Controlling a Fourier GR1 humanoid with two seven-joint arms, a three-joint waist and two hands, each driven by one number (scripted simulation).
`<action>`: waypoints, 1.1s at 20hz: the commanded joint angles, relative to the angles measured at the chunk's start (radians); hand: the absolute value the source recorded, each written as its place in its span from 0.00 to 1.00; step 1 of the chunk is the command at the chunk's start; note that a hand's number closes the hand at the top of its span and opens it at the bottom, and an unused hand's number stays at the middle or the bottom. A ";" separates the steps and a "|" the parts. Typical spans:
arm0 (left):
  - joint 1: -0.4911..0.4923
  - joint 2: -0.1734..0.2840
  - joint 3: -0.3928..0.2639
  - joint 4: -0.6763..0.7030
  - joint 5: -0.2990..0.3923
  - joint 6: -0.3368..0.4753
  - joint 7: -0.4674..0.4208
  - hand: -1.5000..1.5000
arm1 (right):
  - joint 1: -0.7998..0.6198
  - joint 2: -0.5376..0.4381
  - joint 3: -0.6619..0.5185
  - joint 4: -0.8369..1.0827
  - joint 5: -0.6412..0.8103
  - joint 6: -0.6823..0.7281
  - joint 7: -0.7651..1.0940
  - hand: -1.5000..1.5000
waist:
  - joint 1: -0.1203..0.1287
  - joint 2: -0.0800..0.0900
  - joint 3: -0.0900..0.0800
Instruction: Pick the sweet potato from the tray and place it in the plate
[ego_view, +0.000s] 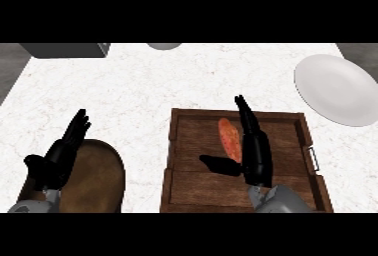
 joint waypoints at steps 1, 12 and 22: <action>-0.024 0.012 0.030 0.041 0.006 -0.017 -0.015 0.50 | -0.041 -0.058 0.023 -0.044 0.118 0.165 0.264 0.00 | -0.005 0.001 -0.002; 0.009 -0.002 0.035 -0.001 -0.016 -0.039 -0.010 0.50 | -0.052 -0.075 0.038 -0.273 0.099 0.585 0.678 0.00 | 0.013 0.007 0.002; -0.011 -0.053 0.021 -0.023 -0.057 -0.024 0.026 0.50 | -0.124 -0.112 -0.095 -0.156 0.010 0.824 0.694 0.00 | 0.016 0.008 0.002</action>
